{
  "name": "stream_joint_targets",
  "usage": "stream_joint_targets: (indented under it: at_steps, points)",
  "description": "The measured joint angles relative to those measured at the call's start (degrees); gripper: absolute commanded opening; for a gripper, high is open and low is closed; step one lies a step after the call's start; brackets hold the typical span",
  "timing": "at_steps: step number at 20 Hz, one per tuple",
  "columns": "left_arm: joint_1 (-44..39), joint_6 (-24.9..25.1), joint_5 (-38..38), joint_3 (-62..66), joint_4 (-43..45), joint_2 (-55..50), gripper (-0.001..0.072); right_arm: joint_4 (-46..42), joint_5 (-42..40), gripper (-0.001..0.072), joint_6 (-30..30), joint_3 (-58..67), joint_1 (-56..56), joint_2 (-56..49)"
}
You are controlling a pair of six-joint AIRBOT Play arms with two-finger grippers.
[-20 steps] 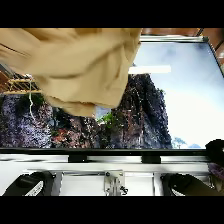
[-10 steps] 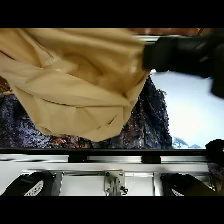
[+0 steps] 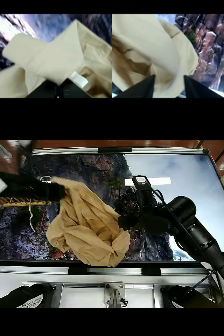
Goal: Fold the shirts.
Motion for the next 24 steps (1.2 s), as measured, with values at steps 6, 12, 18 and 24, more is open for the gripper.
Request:
stream_joint_targets:
  at_steps: [6,12,18,24]
  points:
    - [0.2,1.3,-2.3,-5.9,1.5,-1.5,0.072,-1.6,7.6,0.0628,-7.4,-0.8,-1.2,0.0]
    - [3.8,1.4,-9.2,-7.8,3.2,-1.7,0.072,5.9,11.6,0.0627,-15.7,-0.8,-11.0,-5.4]
    - [4.5,-4.4,-2.4,-15.7,1.3,-2.3,0.072,13.2,10.5,0.0628,-24.3,-0.8,-16.1,-12.3]
    - [4.9,-7.5,17.0,-17.0,-6.6,-6.2,0.072,14.6,10.3,0.0627,-26.2,-0.8,-17.0,-18.0]
